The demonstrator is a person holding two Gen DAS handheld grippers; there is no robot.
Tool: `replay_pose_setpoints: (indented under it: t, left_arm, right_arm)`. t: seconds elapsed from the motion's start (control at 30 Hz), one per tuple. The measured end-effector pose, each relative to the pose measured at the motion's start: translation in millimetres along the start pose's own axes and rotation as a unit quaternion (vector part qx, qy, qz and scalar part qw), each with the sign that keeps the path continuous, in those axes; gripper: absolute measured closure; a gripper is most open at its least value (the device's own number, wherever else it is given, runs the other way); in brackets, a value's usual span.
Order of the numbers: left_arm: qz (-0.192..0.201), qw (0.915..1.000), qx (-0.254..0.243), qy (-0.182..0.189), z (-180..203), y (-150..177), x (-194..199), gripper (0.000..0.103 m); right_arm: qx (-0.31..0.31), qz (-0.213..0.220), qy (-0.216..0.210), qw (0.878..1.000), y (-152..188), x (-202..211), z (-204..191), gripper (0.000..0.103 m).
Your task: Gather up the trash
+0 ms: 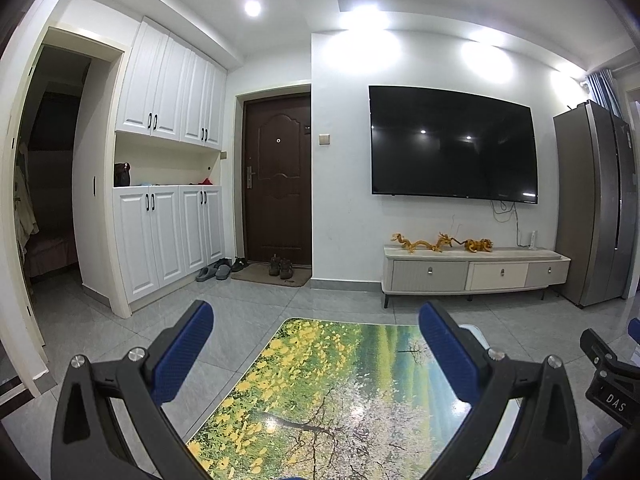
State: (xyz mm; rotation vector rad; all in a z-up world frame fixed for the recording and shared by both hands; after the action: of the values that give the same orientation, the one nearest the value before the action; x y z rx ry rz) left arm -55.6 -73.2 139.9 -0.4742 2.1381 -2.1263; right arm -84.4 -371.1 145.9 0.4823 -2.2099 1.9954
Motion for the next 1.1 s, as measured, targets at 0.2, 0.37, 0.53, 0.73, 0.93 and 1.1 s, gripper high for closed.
replay_pose_setpoints:
  t: [0.2,0.37,0.53,0.73,0.93,1.1]
  left_arm:
    - [-0.001,1.0,-0.003,0.003,1,2,-2,0.0]
    - [-0.003,1.0,-0.004,0.006,0,5,-3,0.0]
    - [-0.007,1.0,0.0,0.007,0,8,-6,0.0]
    - [-0.01,0.9999,0.003,0.011,-2,9,-9,0.0]
    - [-0.018,0.9996,0.006,0.021,-1,12,-12,0.0]
    - [-0.022,0.9995,0.002,0.025,2,15,-15,0.0]
  right_arm:
    - [0.003,-0.005,0.001,1.0,3,-4,-2,0.0]
    - [0.007,-0.011,0.003,1.0,5,-8,-5,0.0]
    - [0.013,-0.018,0.005,1.0,10,-14,-6,0.0]
    - [0.014,-0.026,0.008,1.0,14,-20,-5,0.0]
    - [0.018,-0.034,0.01,0.999,20,-25,-5,0.0]
    - [0.019,-0.04,0.011,0.999,24,-29,-5,0.0]
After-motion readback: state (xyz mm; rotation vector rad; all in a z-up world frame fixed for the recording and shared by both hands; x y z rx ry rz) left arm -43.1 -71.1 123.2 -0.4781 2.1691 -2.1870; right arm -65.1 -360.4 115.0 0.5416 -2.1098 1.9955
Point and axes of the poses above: each gripper's, at about its wrist camera, not at the fingertips, and x roughly against the way its jaws point, z to its right, y to its underside, the point moved 7 cm from there along -x, roughly the way its jaws point, and after that the axes turned 8 degrees about -y, right-handed, at the moved point
